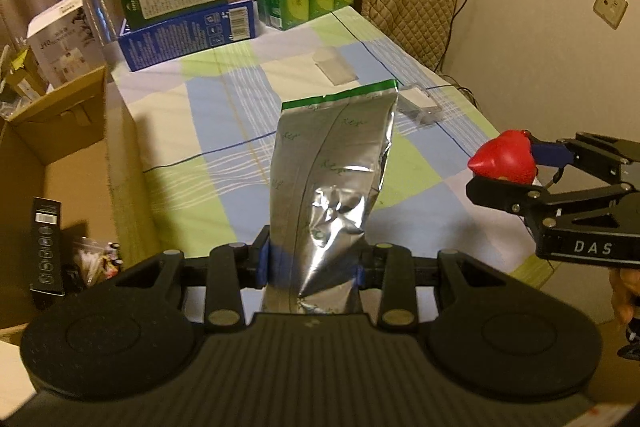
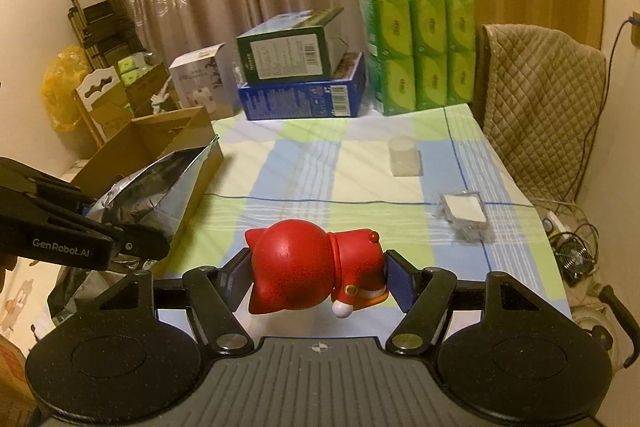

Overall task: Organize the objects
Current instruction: 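Carry the foil bag and red toy over the cardboard box with both tools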

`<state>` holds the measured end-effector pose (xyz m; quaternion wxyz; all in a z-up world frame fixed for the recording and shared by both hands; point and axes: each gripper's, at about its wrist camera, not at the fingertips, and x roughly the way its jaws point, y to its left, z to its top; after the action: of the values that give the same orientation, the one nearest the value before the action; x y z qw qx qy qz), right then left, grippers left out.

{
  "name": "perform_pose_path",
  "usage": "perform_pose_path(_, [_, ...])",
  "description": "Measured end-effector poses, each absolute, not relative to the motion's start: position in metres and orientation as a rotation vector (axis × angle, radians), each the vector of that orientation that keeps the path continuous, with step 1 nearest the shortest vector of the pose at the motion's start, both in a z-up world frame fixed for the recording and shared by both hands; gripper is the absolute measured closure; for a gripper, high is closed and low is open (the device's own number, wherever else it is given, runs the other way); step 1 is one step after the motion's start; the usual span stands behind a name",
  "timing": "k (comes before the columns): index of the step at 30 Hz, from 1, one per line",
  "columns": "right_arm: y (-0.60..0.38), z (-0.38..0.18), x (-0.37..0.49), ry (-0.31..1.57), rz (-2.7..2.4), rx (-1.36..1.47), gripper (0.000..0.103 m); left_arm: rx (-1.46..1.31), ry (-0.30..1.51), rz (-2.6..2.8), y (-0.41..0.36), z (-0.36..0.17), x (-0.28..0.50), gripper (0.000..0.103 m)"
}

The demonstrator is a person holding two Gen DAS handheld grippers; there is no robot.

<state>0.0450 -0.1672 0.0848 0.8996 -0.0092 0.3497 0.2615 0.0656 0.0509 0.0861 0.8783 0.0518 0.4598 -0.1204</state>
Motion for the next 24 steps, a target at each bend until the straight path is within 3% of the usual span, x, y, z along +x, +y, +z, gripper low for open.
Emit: perform_pose_path(24, [-0.081,0.110,0.028,0.684,0.682,-0.063,0.037,0.095,0.905,-0.153,0.128,0.136,0.040,0.071])
